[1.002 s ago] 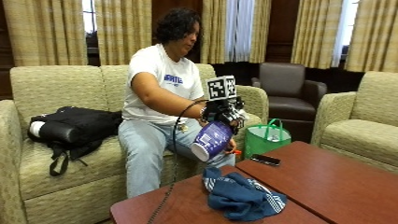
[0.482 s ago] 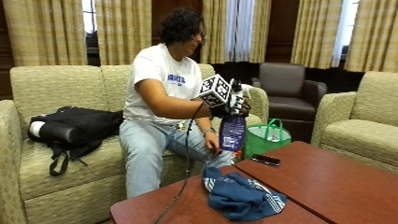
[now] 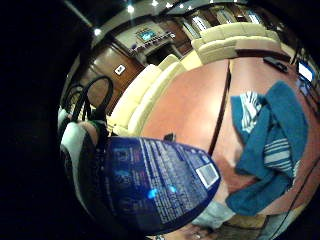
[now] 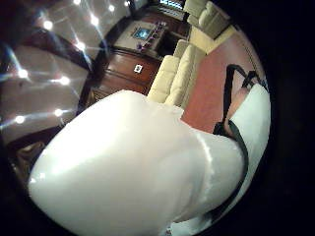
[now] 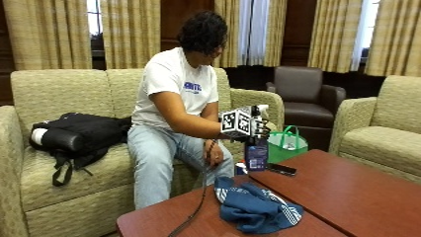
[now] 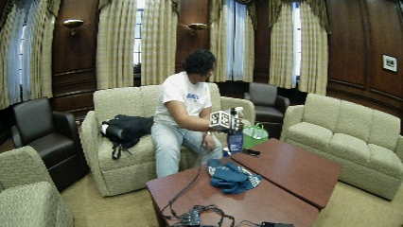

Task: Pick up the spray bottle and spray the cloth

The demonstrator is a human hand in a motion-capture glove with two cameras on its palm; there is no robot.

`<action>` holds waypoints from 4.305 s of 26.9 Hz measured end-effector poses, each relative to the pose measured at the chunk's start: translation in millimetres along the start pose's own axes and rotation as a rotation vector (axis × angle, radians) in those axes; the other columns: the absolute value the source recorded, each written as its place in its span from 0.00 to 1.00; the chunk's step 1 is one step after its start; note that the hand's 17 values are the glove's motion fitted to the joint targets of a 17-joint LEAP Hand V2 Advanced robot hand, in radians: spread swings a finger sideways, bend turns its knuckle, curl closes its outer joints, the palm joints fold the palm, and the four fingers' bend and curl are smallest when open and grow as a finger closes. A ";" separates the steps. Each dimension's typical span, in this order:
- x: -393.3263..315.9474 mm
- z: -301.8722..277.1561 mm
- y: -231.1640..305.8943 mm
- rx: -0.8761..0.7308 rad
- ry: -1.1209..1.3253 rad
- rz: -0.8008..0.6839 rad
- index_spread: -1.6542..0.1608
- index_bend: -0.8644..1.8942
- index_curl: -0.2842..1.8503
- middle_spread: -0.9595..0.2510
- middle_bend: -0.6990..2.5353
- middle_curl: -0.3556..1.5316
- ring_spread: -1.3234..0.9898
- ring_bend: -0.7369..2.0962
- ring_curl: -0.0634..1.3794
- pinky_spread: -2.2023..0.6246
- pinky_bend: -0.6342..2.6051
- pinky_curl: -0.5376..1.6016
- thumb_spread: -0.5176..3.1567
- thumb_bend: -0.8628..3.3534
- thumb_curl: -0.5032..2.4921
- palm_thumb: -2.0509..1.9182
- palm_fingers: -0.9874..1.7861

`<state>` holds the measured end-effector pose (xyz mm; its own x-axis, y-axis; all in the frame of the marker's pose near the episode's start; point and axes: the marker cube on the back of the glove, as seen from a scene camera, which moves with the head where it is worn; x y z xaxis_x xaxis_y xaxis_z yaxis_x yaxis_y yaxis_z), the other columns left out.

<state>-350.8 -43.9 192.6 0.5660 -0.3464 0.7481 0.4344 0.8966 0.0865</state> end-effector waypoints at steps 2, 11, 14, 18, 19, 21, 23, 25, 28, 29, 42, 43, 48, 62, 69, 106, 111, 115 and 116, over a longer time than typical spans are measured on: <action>15.6 16.2 7.4 -0.023 -0.016 0.022 0.77 0.45 0.40 0.62 0.38 0.45 0.47 0.44 0.34 0.70 0.31 0.42 0.25 0.20 0.44 0.74 0.84; 42.1 49.0 8.1 -0.052 -0.050 0.062 0.77 0.45 0.41 0.62 0.38 0.45 0.47 0.44 0.34 0.70 0.31 0.42 0.25 0.20 0.44 0.74 0.84; 40.5 57.9 4.3 -0.045 -0.045 0.059 0.77 0.45 0.41 0.62 0.38 0.45 0.47 0.44 0.34 0.70 0.31 0.42 0.25 0.20 0.44 0.74 0.84; 38.9 65.7 -2.3 -0.029 -0.051 0.061 0.77 0.45 0.41 0.62 0.38 0.45 0.47 0.44 0.34 0.70 0.31 0.42 0.25 0.20 0.44 0.74 0.84; 38.7 68.1 -4.6 -0.029 -0.051 0.060 0.77 0.45 0.41 0.62 0.38 0.45 0.47 0.44 0.34 0.70 0.31 0.42 0.25 0.20 0.44 0.74 0.84; 38.9 73.5 -10.9 -0.026 -0.048 0.057 0.77 0.45 0.41 0.62 0.38 0.45 0.47 0.44 0.34 0.69 0.31 0.42 0.25 0.20 0.44 0.74 0.84; 39.7 78.2 -18.2 -0.020 -0.043 0.056 0.77 0.45 0.41 0.62 0.38 0.45 0.47 0.44 0.34 0.69 0.31 0.42 0.25 0.20 0.44 0.74 0.84; 40.4 82.7 -25.3 -0.013 -0.038 0.057 0.77 0.45 0.41 0.62 0.38 0.45 0.47 0.44 0.34 0.69 0.31 0.42 0.25 0.20 0.44 0.74 0.85; 40.9 91.7 -34.7 -0.005 -0.032 0.060 0.77 0.45 0.41 0.61 0.38 0.45 0.47 0.44 0.34 0.69 0.31 0.42 0.25 0.20 0.44 0.74 0.85; 41.0 94.8 -37.7 -0.002 -0.030 0.060 0.77 0.45 0.41 0.61 0.38 0.45 0.47 0.44 0.34 0.69 0.31 0.42 0.25 0.20 0.44 0.74 0.85; 43.6 117.5 -61.3 -0.039 -0.054 0.083 0.77 0.45 0.41 0.61 0.38 0.45 0.46 0.44 0.34 0.68 0.31 0.42 0.25 0.20 0.44 0.73 0.85; 43.7 117.4 -60.9 -0.053 -0.061 0.086 0.77 0.45 0.41 0.61 0.38 0.45 0.46 0.44 0.34 0.68 0.31 0.42 0.25 0.20 0.44 0.73 0.84; 44.7 114.3 -60.6 -0.104 -0.085 0.094 0.77 0.43 0.40 0.60 0.37 0.44 0.47 0.44 0.34 0.69 0.31 0.42 0.26 0.20 0.44 0.74 0.82; 51.2 110.3 -43.8 -0.136 -0.032 0.096 0.73 0.34 0.34 0.63 0.33 0.42 0.48 0.46 0.34 0.74 0.27 0.42 0.35 0.18 0.39 0.69 0.67; 58.5 88.4 -37.7 -0.149 -0.005 0.122 0.71 0.34 0.30 0.64 0.31 0.41 0.48 0.45 0.33 0.77 0.27 0.41 0.37 0.19 0.36 0.66 0.63; 48.4 -129.2 115.9 -0.354 0.471 -0.157 0.69 0.37 0.26 0.65 0.27 0.38 0.49 0.42 0.29 0.80 0.26 0.41 0.40 0.20 0.29 0.65 0.61; 42.7 -132.9 141.1 -0.376 0.492 -0.197 0.69 0.37 0.26 0.65 0.27 0.38 0.49 0.42 0.29 0.81 0.26 0.41 0.40 0.20 0.29 0.65 0.61; 42.6 -138.4 152.4 -0.379 0.507 -0.225 0.68 0.36 0.26 0.65 0.27 0.38 0.49 0.42 0.29 0.81 0.26 0.41 0.40 0.20 0.29 0.65 0.61; 43.8 -140.8 153.2 -0.379 0.512 -0.229 0.68 0.36 0.26 0.65 0.27 0.38 0.49 0.42 0.29 0.81 0.26 0.41 0.40 0.20 0.29 0.65 0.61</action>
<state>-160.8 39.4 146.0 0.6502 -0.6872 0.3240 0.7460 0.6583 -0.1010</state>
